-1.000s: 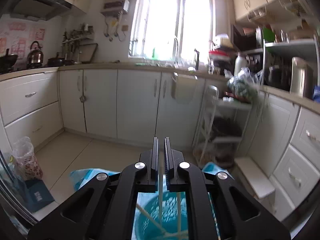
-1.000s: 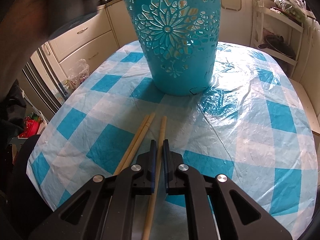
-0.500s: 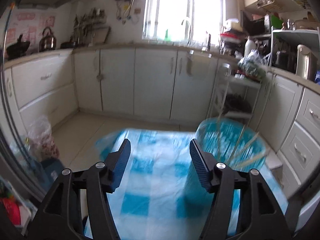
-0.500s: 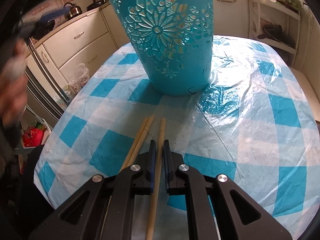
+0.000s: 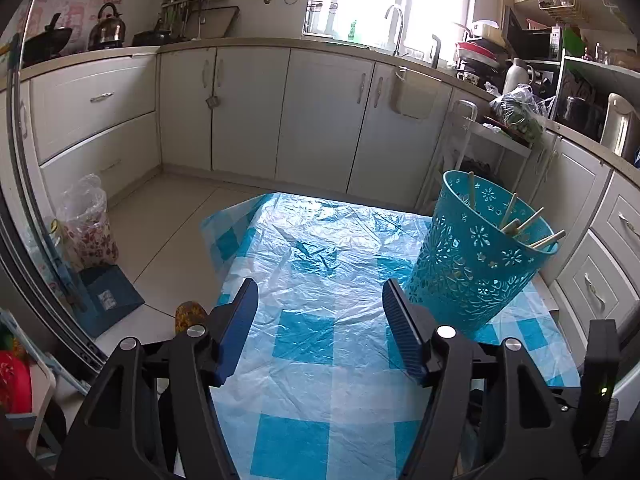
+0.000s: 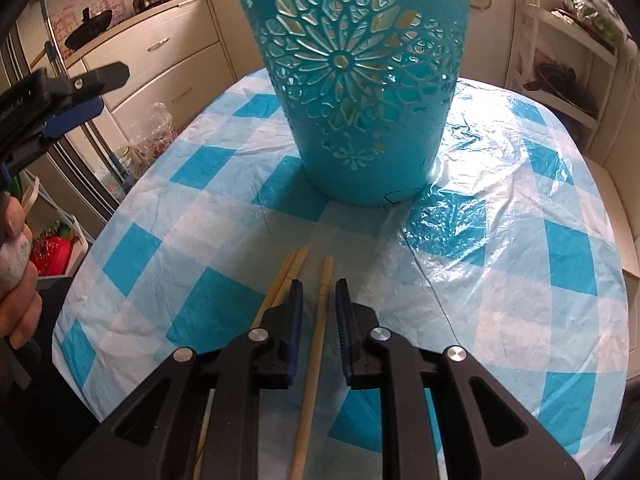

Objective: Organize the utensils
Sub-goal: 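Close the right tool on a wooden chopstick on the cloth, then lift the right tool's chopstick over the basket and open to drop it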

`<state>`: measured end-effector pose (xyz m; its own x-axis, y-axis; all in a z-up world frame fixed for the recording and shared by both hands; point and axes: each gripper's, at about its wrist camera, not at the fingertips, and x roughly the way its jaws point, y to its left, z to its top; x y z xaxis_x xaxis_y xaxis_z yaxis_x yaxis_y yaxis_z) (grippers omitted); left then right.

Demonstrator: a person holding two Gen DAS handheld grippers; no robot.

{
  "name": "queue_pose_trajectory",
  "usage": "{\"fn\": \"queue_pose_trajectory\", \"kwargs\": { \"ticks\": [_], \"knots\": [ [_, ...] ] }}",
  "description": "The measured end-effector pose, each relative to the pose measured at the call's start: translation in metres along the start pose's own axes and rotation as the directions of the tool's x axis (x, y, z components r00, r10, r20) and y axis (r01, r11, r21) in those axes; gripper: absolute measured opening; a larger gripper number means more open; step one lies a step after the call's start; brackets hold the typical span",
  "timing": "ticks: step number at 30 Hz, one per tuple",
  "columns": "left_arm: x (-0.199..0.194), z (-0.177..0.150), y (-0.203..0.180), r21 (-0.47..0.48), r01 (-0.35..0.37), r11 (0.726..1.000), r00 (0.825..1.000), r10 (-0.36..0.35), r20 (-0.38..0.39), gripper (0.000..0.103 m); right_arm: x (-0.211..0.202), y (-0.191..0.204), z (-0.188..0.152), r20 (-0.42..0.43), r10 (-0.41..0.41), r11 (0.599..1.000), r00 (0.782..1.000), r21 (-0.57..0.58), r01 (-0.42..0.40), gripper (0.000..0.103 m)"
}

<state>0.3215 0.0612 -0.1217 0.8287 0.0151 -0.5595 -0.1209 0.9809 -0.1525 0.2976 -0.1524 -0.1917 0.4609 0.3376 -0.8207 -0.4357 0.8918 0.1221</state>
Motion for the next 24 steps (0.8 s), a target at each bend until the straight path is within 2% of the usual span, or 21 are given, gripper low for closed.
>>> {"fn": "queue_pose_trajectory", "kwargs": {
  "ticks": [4, 7, 9, 11, 13, 18, 19, 20, 21, 22, 23, 24],
  "knots": [
    [-0.002, 0.000, -0.007, 0.009, 0.015, 1.000, 1.000, -0.015, -0.007, 0.062, 0.001, 0.013, -0.001, 0.004, -0.068, 0.993, 0.998, -0.100, 0.068, 0.017],
    [-0.005, -0.003, -0.018, 0.026, 0.032, 0.999, 0.999, -0.032, -0.014, 0.062, 0.001, 0.017, -0.003, 0.016, -0.088, 0.985, 0.996, -0.145, 0.089, 0.014],
    [-0.006, -0.005, -0.024, 0.033, 0.045, 0.998, 0.999, -0.044, -0.021, 0.062, 0.000, 0.014, -0.004, 0.015, -0.058, 0.991, 0.998, -0.123, 0.059, 0.007],
    [-0.010, -0.007, -0.030, 0.040, 0.054, 0.998, 0.998, -0.053, -0.022, 0.062, -0.002, 0.009, -0.007, 0.015, -0.032, 0.996, 0.999, -0.085, 0.033, 0.006],
    [-0.014, -0.009, -0.035, 0.047, 0.061, 0.997, 0.998, -0.061, -0.019, 0.062, -0.008, 0.000, -0.009, 0.027, 0.029, 0.999, 0.999, -0.013, -0.029, 0.006],
    [-0.022, -0.012, -0.040, 0.050, 0.069, 0.996, 0.998, -0.069, -0.012, 0.062, -0.037, -0.016, -0.011, 0.141, 0.130, 0.983, 0.981, 0.111, -0.146, 0.006],
    [-0.025, -0.012, -0.041, 0.046, 0.068, 0.997, 0.998, -0.068, -0.008, 0.062, -0.048, -0.018, -0.008, 0.195, 0.154, 0.976, 0.969, 0.121, -0.180, 0.006],
    [-0.029, -0.012, -0.041, 0.037, 0.067, 0.997, 0.998, -0.067, 0.005, 0.062, -0.062, -0.019, -0.003, 0.266, 0.181, 0.968, 0.947, 0.123, -0.220, 0.006],
    [-0.032, -0.011, -0.041, 0.032, 0.065, 0.997, 0.998, -0.065, 0.017, 0.062, -0.079, -0.020, 0.002, 0.344, 0.206, 0.958, 0.916, 0.118, -0.260, 0.006],
    [-0.036, -0.010, -0.040, 0.027, 0.061, 0.998, 0.998, -0.062, 0.032, 0.062, -0.104, -0.022, 0.012, 0.474, 0.228, 0.945, 0.850, 0.102, -0.311, 0.006],
    [-0.042, -0.008, -0.041, 0.023, 0.054, 0.998, 0.997, -0.055, 0.054, 0.062, -0.123, -0.024, 0.018, 0.564, 0.236, 0.937, 0.791, 0.085, -0.340, 0.006],
    [-0.046, -0.006, -0.041, 0.020, 0.050, 0.999, 0.996, -0.051, 0.069, 0.062, -0.150, -0.026, 0.029, 0.681, 0.240, 0.928, 0.692, 0.049, -0.370, 0.006]
  ]
}}
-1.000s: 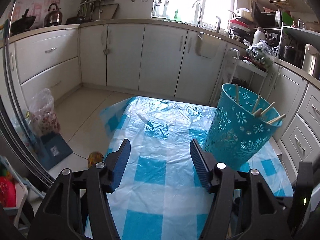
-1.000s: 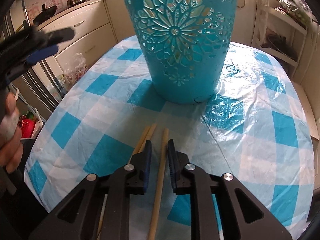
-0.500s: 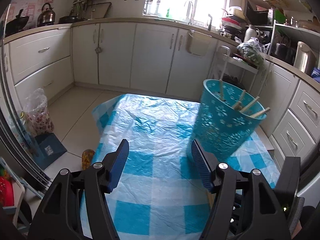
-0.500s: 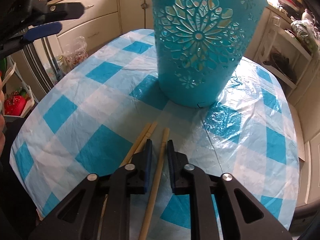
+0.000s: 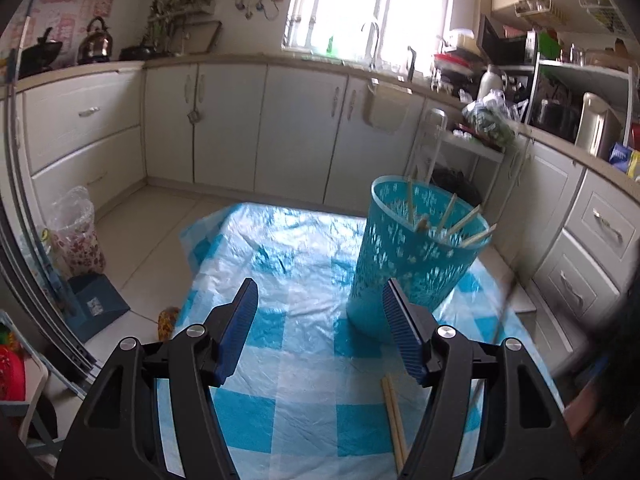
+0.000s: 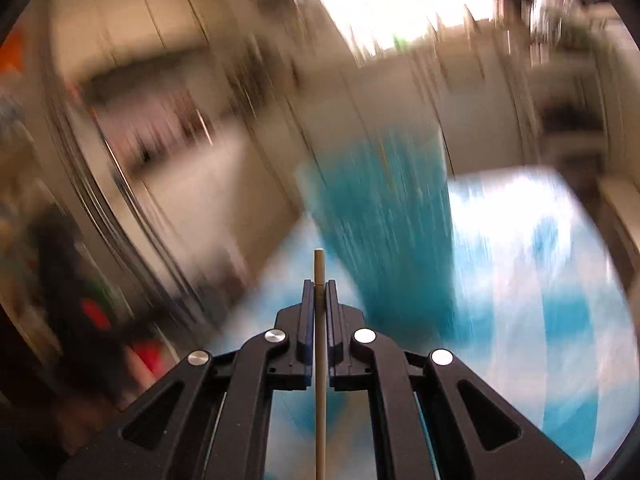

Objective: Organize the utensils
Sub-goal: 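Lift the right tool's chopstick over the basket and open to drop it, then bring both tools back down to the last chopsticks on the cloth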

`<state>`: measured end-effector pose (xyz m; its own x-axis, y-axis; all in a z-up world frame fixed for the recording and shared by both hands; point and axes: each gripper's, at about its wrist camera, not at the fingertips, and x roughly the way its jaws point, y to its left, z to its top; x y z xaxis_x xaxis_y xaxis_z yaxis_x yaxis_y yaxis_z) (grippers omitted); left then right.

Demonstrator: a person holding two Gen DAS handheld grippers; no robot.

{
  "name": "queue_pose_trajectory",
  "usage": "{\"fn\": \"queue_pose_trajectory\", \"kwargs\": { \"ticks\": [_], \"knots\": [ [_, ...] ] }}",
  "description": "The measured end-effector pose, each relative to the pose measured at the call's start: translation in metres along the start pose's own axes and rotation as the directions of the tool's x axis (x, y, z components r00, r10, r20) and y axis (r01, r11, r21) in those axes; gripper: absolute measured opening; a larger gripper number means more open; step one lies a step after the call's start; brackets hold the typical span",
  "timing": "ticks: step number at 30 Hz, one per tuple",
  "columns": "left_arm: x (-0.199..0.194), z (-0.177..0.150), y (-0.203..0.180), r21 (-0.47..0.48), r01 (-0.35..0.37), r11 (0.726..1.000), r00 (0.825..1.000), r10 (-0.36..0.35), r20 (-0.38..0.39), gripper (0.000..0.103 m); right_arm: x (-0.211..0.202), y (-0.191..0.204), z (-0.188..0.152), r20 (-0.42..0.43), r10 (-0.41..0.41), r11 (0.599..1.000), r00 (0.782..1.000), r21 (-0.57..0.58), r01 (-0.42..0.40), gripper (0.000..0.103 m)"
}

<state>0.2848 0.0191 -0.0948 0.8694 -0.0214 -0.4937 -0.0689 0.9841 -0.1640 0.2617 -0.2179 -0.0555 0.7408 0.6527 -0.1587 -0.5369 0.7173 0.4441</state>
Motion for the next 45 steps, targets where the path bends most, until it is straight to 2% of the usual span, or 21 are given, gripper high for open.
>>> {"fn": "queue_pose_trajectory", "kwargs": {
  "ticks": [1, 2, 3, 7, 8, 11, 13, 16, 21, 23, 26, 28, 39, 45],
  "knots": [
    [-0.007, 0.003, -0.002, -0.005, -0.008, 1.000, 1.000, 0.008, 0.028, 0.062, -0.007, 0.005, 0.015, 0.092, 0.015, 1.000, 0.996, -0.011, -0.014, 0.006],
    [-0.012, 0.007, -0.003, -0.009, -0.012, 1.000, 0.999, 0.012, 0.050, 0.062, -0.011, 0.010, 0.032, 0.192, 0.026, 1.000, 0.981, -0.023, -0.022, 0.006],
    [-0.018, 0.010, -0.004, -0.014, -0.018, 1.000, 0.997, 0.019, 0.076, 0.062, -0.015, 0.013, 0.051, 0.292, 0.042, 0.999, 0.955, -0.024, -0.037, 0.006],
    [-0.048, 0.025, -0.008, -0.066, -0.043, 0.997, 0.975, 0.056, 0.216, 0.065, -0.013, 0.008, 0.086, 0.497, 0.031, 0.999, 0.867, 0.003, -0.038, 0.006],
    [-0.053, 0.028, -0.010, -0.076, -0.045, 0.996, 0.967, 0.062, 0.245, 0.067, -0.010, 0.005, 0.088, 0.507, 0.017, 1.000, 0.862, 0.001, -0.020, 0.006],
    [-0.060, 0.035, -0.014, -0.066, -0.042, 0.997, 0.954, 0.059, 0.293, 0.069, 0.017, -0.008, 0.083, 0.463, -0.045, 0.999, 0.885, 0.008, 0.047, 0.006],
    [-0.058, 0.037, -0.018, -0.050, -0.040, 0.998, 0.953, 0.053, 0.297, 0.069, 0.027, -0.018, 0.068, 0.422, -0.083, 0.996, 0.903, 0.000, 0.091, 0.006],
    [-0.047, 0.036, -0.019, -0.057, -0.029, 0.998, 0.962, 0.044, 0.270, 0.069, 0.035, -0.029, 0.050, 0.370, -0.120, 0.991, 0.921, -0.003, 0.131, 0.006],
    [-0.026, 0.027, -0.020, -0.061, -0.025, 0.998, 0.980, 0.036, 0.197, 0.069, 0.059, -0.041, 0.030, 0.222, -0.189, 0.980, 0.957, -0.028, 0.200, 0.006],
    [-0.025, 0.025, -0.023, -0.048, -0.030, 0.998, 0.982, 0.039, 0.186, 0.069, 0.068, -0.040, 0.022, 0.154, -0.185, 0.980, 0.971, -0.051, 0.195, 0.006],
    [-0.027, 0.025, -0.025, -0.040, -0.028, 0.999, 0.985, 0.035, 0.171, 0.069, 0.074, -0.036, 0.013, 0.074, -0.182, 0.980, 0.981, -0.064, 0.186, 0.007],
    [-0.029, 0.024, -0.024, -0.038, -0.025, 0.999, 0.985, 0.032, 0.168, 0.069, 0.071, -0.033, 0.006, 0.051, -0.187, 0.979, 0.981, -0.071, 0.190, 0.014],
    [-0.056, 0.018, -0.027, -0.022, -0.029, 0.999, 0.989, 0.032, 0.143, 0.072, 0.017, -0.010, -0.013, -0.006, -0.210, 0.974, 0.978, -0.085, 0.209, 0.019],
    [-0.075, 0.010, -0.031, 0.003, -0.036, 0.999, 0.991, 0.035, 0.130, 0.074, -0.018, 0.004, -0.053, -0.106, -0.244, 0.965, 0.964, -0.123, 0.230, 0.028]
  ]
}}
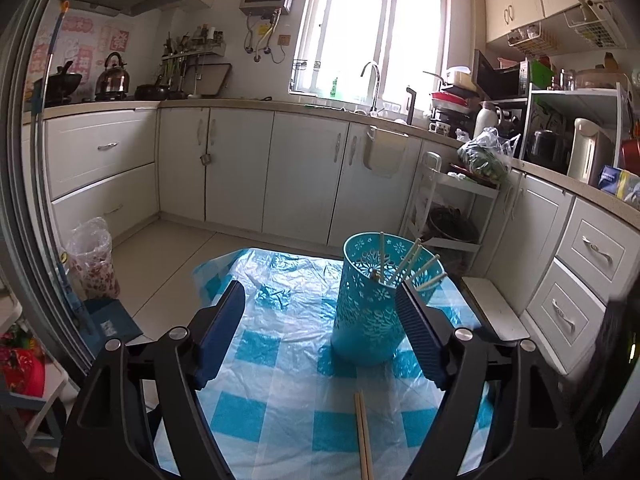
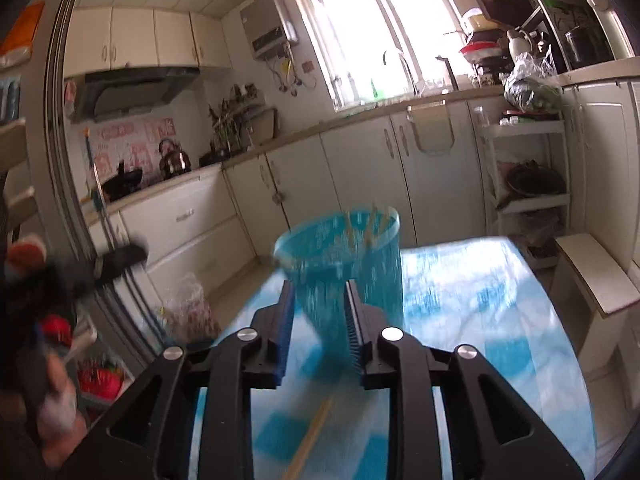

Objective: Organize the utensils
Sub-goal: 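Bring both tools back down to the last chopsticks on the cloth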

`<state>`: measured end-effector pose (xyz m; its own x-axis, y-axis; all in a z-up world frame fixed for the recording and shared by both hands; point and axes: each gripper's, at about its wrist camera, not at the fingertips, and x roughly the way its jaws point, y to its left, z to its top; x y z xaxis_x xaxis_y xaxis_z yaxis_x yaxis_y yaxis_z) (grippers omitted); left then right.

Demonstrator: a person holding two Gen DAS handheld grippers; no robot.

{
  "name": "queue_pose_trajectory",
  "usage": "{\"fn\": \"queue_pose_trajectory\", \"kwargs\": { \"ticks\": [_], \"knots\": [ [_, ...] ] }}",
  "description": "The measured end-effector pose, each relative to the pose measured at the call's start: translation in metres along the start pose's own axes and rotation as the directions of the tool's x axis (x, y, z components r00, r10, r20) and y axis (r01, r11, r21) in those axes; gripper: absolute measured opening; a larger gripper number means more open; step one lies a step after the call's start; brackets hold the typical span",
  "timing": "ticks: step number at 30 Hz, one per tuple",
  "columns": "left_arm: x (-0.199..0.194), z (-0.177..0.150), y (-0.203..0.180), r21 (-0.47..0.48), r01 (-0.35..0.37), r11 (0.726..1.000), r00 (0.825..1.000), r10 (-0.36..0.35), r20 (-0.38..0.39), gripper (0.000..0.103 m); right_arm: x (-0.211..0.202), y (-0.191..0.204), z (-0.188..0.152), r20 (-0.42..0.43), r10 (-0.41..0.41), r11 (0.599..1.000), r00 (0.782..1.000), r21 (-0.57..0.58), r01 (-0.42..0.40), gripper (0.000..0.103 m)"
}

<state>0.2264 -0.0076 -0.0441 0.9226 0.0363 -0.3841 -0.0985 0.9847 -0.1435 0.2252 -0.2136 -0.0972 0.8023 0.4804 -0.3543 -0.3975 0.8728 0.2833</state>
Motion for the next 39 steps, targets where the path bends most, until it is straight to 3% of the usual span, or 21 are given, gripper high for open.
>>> {"fn": "queue_pose_trajectory", "kwargs": {
  "ticks": [4, 23, 31, 39],
  "knots": [
    [-0.012, -0.005, -0.001, 0.010, -0.006, 1.000, 1.000, 0.006, -0.009, 0.076, -0.006, 0.005, -0.023, -0.081, -0.001, 1.000, 0.997, -0.003, 0.001, 0.028],
    [-0.035, -0.020, 0.010, 0.064, -0.025, 0.998, 0.997, 0.029, -0.068, 0.083, 0.016, 0.023, -0.061, -0.235, -0.042, 0.997, 0.971, -0.069, 0.027, 0.028],
    [0.009, -0.047, 0.049, 0.034, -0.113, 0.993, 0.965, 0.117, -0.236, 0.083, 0.048, 0.017, -0.077, -0.354, -0.071, 0.997, 0.932, -0.043, 0.059, 0.024],
    [0.029, -0.064, 0.052, 0.062, -0.099, 0.993, 0.950, 0.113, -0.292, 0.083, 0.072, 0.018, -0.083, -0.410, -0.107, 0.994, 0.906, -0.062, 0.089, 0.022]
  ]
}}
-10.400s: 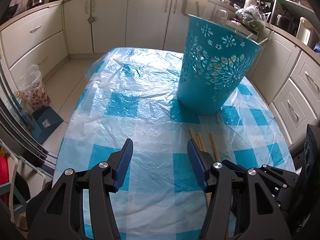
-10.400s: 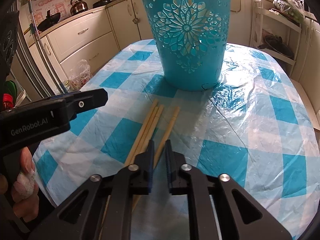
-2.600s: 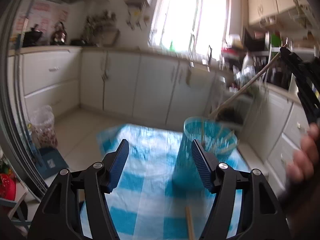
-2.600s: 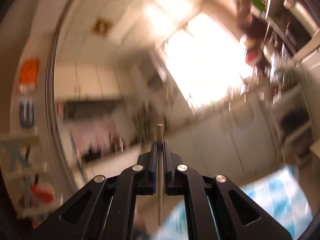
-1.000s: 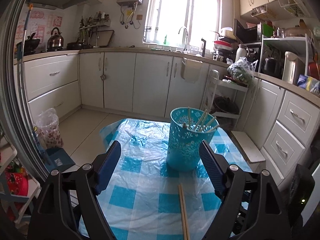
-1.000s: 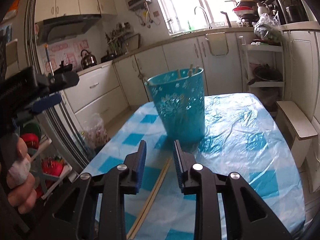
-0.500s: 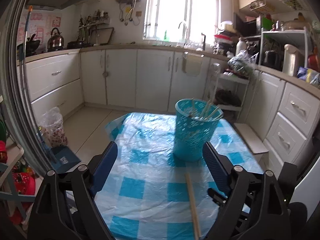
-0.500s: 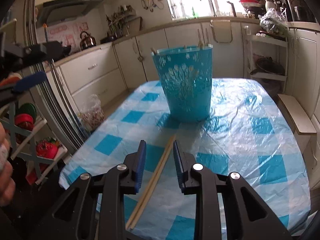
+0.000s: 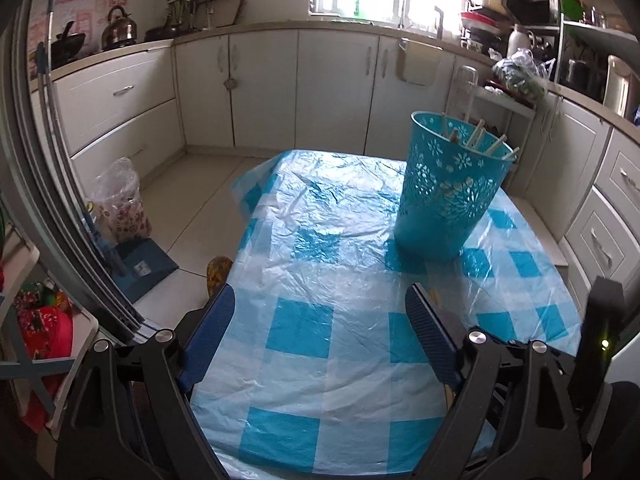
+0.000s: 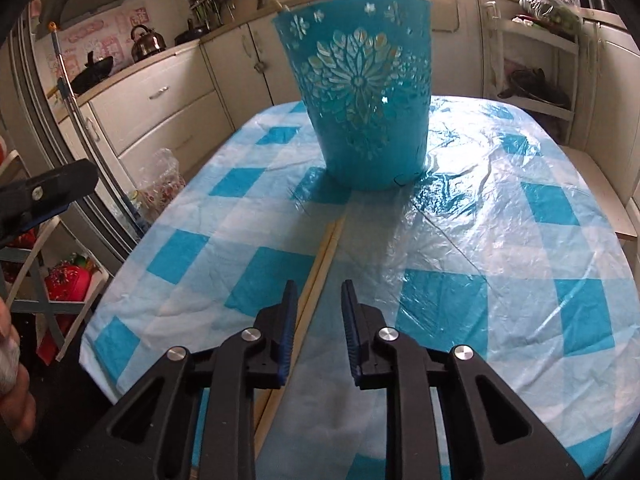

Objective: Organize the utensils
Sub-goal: 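Bring both tools back down to the last chopsticks on the cloth, then close the left tool on a chopstick while the right tool closes on another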

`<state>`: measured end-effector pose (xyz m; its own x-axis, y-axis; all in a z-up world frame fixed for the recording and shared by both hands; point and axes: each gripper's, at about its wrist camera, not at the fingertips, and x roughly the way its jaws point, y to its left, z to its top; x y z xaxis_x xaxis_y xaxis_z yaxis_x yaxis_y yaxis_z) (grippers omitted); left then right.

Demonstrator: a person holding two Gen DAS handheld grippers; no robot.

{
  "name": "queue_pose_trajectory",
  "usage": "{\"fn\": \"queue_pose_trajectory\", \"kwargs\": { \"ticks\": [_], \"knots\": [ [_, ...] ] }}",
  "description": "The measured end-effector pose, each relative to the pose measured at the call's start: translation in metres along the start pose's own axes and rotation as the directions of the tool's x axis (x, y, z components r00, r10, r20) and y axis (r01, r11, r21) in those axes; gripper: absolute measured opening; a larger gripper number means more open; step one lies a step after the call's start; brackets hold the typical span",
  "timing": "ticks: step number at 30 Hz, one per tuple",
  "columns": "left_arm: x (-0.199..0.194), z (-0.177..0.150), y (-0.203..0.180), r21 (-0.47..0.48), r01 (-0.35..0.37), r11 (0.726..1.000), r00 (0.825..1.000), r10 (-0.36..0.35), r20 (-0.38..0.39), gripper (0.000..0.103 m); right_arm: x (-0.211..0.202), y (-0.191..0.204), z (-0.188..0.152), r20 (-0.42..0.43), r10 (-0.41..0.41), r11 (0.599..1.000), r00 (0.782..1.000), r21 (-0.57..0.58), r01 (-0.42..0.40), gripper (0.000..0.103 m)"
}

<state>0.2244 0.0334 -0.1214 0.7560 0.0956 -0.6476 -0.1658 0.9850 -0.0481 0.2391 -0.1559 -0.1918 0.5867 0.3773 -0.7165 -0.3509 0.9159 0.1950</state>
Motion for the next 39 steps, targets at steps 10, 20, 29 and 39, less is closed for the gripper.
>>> {"fn": "queue_pose_trajectory", "kwargs": {
  "ticks": [10, 20, 29, 39],
  "knots": [
    [0.026, -0.001, -0.021, 0.050, 0.029, 0.998, 0.997, -0.025, -0.069, 0.083, 0.000, -0.003, -0.005, -0.051, -0.047, 0.997, 0.998, -0.061, 0.043, 0.011],
    [0.093, -0.013, -0.095, 0.231, 0.131, 0.964, 0.969, -0.075, -0.235, 0.076, -0.018, -0.025, -0.015, -0.079, -0.025, 0.999, 0.997, -0.037, 0.022, 0.010],
    [0.116, -0.024, -0.129, 0.337, 0.213, 0.917, 0.947, -0.109, -0.301, 0.006, -0.015, -0.029, -0.011, -0.077, -0.020, 0.999, 0.997, -0.044, 0.017, 0.010],
    [0.035, 0.066, -0.081, 0.202, 0.388, 0.899, 0.921, -0.385, -0.055, 0.005, 0.006, -0.025, 0.013, -0.124, -0.056, 0.993, 0.991, -0.111, 0.042, 0.011]
  ]
}}
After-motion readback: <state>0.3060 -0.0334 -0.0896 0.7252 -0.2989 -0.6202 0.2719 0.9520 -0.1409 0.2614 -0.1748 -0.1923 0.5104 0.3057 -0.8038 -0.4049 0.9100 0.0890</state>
